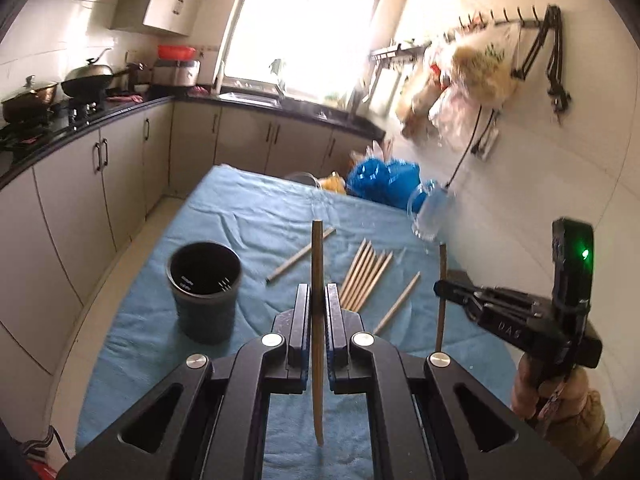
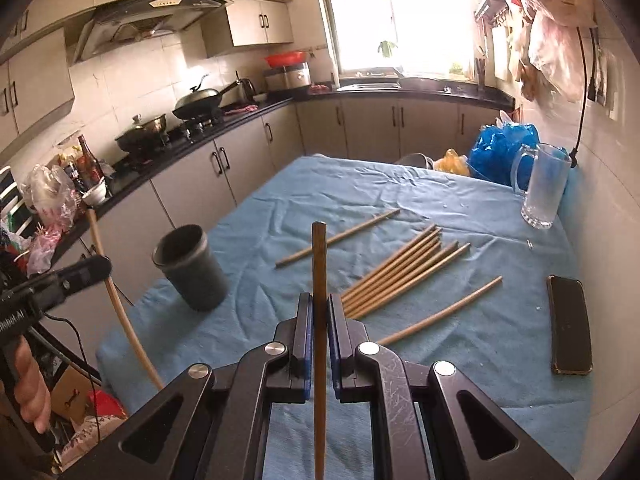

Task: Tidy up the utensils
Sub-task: 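Lift both held chopsticks upright and carry them toward the black utensil holder, then lower the chopsticks into the black holder and open both tools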

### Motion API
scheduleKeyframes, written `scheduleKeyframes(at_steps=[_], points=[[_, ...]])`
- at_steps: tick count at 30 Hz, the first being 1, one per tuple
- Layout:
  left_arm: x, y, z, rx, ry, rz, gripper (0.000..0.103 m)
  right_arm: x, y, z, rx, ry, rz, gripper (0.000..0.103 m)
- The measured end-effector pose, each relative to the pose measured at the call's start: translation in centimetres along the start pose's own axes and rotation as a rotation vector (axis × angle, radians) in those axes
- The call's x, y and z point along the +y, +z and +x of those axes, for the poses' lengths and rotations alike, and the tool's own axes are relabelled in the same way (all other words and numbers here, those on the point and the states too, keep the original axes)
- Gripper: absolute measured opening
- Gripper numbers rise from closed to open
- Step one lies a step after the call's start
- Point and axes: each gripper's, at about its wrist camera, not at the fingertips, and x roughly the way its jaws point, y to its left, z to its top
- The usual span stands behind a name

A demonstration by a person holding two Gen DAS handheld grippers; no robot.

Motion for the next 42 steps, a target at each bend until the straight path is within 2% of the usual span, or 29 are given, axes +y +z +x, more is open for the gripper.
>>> scheduleKeyframes(at_steps=[11,20,23,31,35,37,39,40,42], points=[[5.1,1.6,-3.0,-0.061,0.014,-0.072,0.006,2.7,2.2,0.8,-0.031,0.031,-0.018,0.008],[8.2,5.3,-4.0,-0.113,-0.020,-0.120,0.006,4.1,6.0,1.4,-0.083,0.078,0.021,0.008],[8.3,7.0,-3.9,-0.144,-0.026,-0.106,0.006,4.9,8.0,1.8,-0.114,0.118,0.040,0.008],[8.5,11.7,-3.8,-0.221,0.040,-0.039,0.006,7.9,12.8,3.9,-0.197,0.211,0.073,0.008],[9.1,13.4,-2.7,-0.210,0.088,-0.013,0.006,9.0,14.9,5.7,-0.255,0.263,0.112,0.008],[9.6,13.8,-1.6,-0.187,0.101,-0.011,0.006,9.5,15.3,6.6,-0.283,0.263,0.125,0.008],[10.1,13.8,0.3,-0.143,0.104,-0.023,0.006,10.3,15.5,7.9,-0.316,0.228,0.118,0.008],[10.4,13.5,1.2,-0.119,0.102,-0.033,0.006,10.7,15.5,8.7,-0.316,0.208,0.107,0.008],[10.9,12.7,3.2,-0.066,0.095,-0.051,0.006,11.4,14.9,11.1,-0.254,0.188,0.094,0.008]])
